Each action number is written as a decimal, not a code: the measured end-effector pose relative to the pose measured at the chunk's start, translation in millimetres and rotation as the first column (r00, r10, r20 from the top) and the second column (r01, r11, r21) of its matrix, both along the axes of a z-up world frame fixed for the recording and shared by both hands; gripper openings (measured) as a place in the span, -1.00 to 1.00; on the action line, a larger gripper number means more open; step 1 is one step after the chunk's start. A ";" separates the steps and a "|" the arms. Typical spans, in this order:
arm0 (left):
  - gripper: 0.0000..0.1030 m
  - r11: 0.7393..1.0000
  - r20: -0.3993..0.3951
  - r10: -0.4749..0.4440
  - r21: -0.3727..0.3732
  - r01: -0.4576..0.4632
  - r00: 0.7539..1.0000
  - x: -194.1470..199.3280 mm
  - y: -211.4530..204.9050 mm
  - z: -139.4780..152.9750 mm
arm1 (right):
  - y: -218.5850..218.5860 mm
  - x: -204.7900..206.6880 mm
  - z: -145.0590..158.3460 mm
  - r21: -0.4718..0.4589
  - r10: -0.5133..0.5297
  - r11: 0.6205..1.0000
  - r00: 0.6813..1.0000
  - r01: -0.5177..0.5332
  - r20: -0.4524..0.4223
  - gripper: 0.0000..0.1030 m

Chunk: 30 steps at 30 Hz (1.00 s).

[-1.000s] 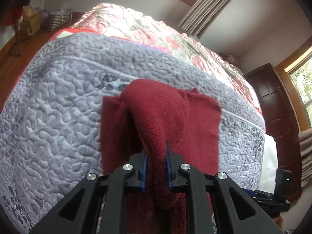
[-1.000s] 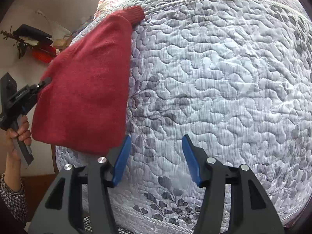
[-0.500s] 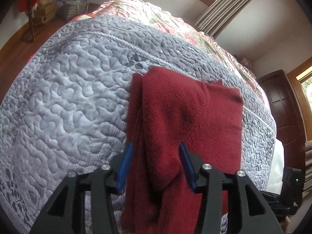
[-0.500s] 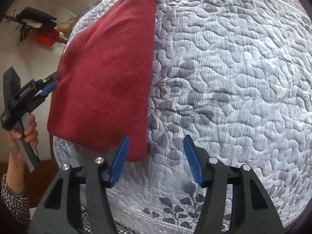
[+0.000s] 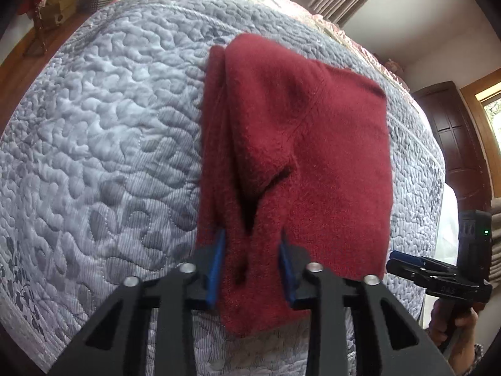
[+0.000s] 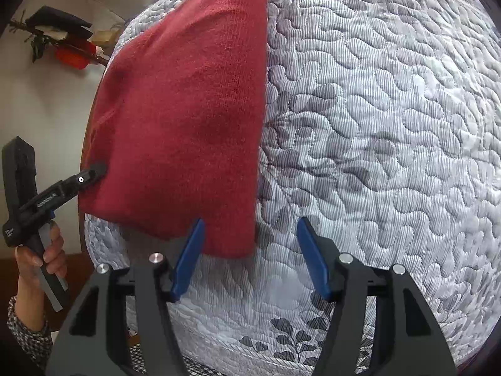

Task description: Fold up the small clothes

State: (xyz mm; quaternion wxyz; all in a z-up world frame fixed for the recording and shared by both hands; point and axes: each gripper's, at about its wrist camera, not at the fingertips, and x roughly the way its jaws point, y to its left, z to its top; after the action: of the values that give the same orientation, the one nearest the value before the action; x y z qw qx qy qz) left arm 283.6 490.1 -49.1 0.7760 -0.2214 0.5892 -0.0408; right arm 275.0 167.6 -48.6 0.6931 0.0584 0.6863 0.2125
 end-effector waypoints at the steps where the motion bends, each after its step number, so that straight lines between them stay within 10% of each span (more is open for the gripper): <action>1: -0.74 1.000 0.002 -0.003 0.002 0.003 1.000 0.1 -0.6 -2.1 | -1.0 0.6 -1.0 0.001 -0.005 1.000 1.000 0.005 -0.003 0.18; 9: -0.81 0.999 0.123 0.039 0.011 -0.040 0.992 -19.4 26.1 29.6 | -0.9 -6.7 0.4 0.035 -0.034 0.999 0.999 0.034 -0.002 0.21; 17: -0.78 0.997 0.067 0.076 -0.002 -0.076 0.995 -18.1 29.9 -6.0 | 2.3 -2.5 -31.7 0.123 -0.085 0.988 0.991 0.097 -0.102 0.22; 21: -0.73 0.998 0.088 0.067 -0.007 -0.067 0.994 -17.4 22.5 -0.7 | -2.7 -1.8 -34.3 0.191 -0.090 0.975 0.987 0.115 -0.133 -0.40; 28: -0.32 0.998 0.057 0.058 0.009 -0.059 0.997 -16.7 25.4 -14.1 | 3.3 -8.8 -32.2 0.084 -0.034 0.996 0.996 0.041 -0.084 -0.42; 30: 0.01 0.997 0.040 0.073 0.003 -0.073 0.997 -14.2 32.7 -4.6 | 5.5 -6.3 -19.0 0.048 0.000 0.999 0.998 0.003 -0.057 -0.12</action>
State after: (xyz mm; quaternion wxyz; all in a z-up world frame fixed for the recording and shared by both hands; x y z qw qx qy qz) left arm 269.4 522.7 -53.7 0.7890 -0.2403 0.5653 -0.0158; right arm 268.6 173.0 -67.6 0.6717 0.0819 0.7005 0.2267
